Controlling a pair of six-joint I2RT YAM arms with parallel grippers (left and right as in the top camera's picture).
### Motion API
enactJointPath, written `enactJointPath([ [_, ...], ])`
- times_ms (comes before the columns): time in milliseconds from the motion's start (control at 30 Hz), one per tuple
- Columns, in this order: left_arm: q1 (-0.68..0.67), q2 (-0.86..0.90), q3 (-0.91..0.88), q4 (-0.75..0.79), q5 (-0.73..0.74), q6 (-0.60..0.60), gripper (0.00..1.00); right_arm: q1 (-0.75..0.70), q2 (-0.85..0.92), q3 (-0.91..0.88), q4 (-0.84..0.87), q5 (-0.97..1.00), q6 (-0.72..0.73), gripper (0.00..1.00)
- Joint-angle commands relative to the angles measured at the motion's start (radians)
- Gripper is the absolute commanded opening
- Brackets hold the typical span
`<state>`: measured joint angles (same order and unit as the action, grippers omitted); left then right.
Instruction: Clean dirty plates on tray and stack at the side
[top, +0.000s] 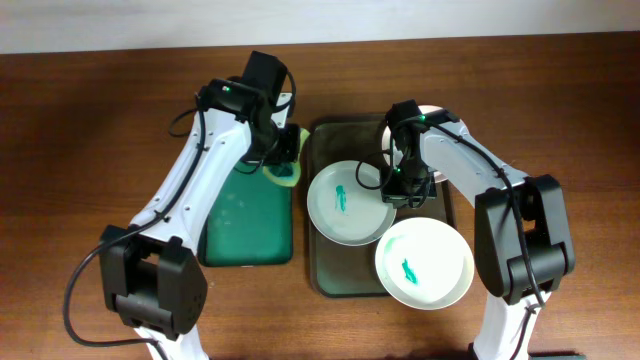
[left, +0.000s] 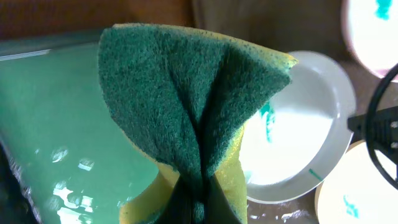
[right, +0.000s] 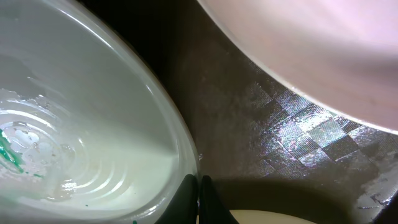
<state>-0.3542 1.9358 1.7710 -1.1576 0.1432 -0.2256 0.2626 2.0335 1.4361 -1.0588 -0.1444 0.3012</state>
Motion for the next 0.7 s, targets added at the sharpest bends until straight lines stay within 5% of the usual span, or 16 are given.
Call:
enactJointPath([
  [0, -0.03, -0.002, 0.023, 0.018, 0.018, -0.022, 0.0, -0.002, -0.042, 0.016, -0.001, 0.025, 0.015, 0.04],
  [667, -0.125, 0.038, 0.013, 0.048, 0.034, -0.074, 0.0, -0.002, -0.101, -0.076, 0.099, 0.087, 0.056, 0.04],
])
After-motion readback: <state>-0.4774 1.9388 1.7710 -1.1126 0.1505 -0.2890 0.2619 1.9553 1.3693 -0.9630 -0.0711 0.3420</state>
